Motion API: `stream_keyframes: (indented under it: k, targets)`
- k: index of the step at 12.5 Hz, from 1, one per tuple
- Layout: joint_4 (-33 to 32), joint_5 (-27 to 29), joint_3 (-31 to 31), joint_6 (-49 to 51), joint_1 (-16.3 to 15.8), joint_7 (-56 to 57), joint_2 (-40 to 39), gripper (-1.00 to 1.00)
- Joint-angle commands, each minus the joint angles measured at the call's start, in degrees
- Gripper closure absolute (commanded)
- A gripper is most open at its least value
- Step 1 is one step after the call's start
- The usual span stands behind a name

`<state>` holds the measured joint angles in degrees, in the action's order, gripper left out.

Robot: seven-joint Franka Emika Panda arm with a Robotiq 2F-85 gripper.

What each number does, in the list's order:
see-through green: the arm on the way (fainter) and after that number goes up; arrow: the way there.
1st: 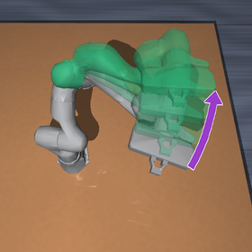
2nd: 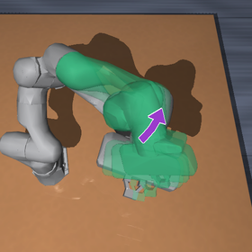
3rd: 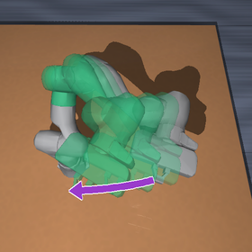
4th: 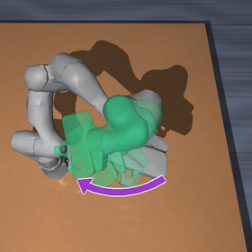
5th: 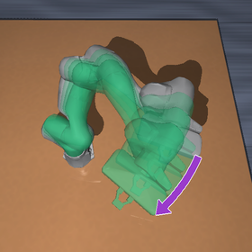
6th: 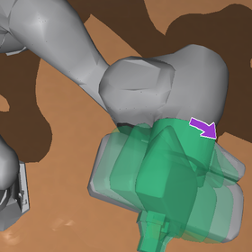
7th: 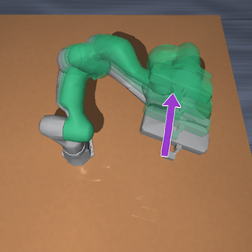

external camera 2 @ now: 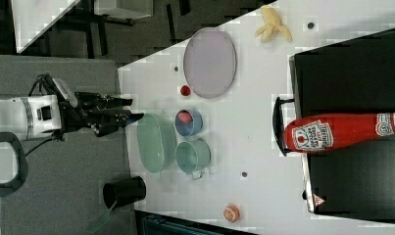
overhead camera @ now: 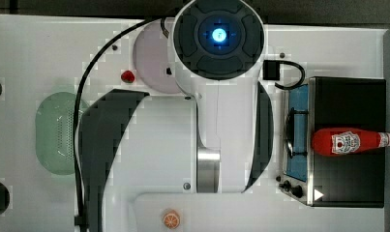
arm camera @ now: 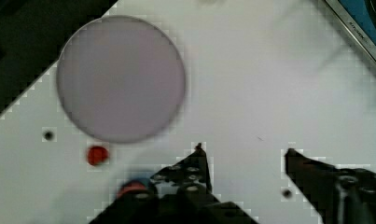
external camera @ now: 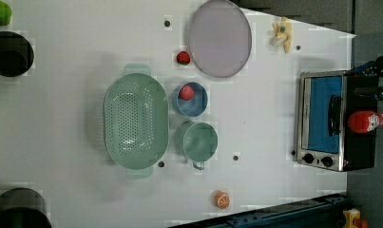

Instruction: Pick Ketchup from oven and place it on table.

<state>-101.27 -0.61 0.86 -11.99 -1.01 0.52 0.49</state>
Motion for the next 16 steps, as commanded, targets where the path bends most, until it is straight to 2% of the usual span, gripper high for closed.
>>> stream_keyframes:
  k: [1, 3, 6, 10, 16]
  targets:
    - [-12.49, 0.83, 3.5, 8.03, 2.06, -0.31, 20.5, -0.59]
    - [-12.49, 0.8, 3.84, 7.57, 2.3, -0.31, 20.44, -0.99]
    - [-12.48, 0.76, 6.89, 3.35, 3.6, -0.31, 19.57, -1.0]
    - [-12.41, 0.76, 14.0, -1.31, 5.53, -0.29, 16.78, -1.0]
    - [-12.28, 0.76, 24.64, -8.62, 6.27, -0.24, 8.78, -1.0]
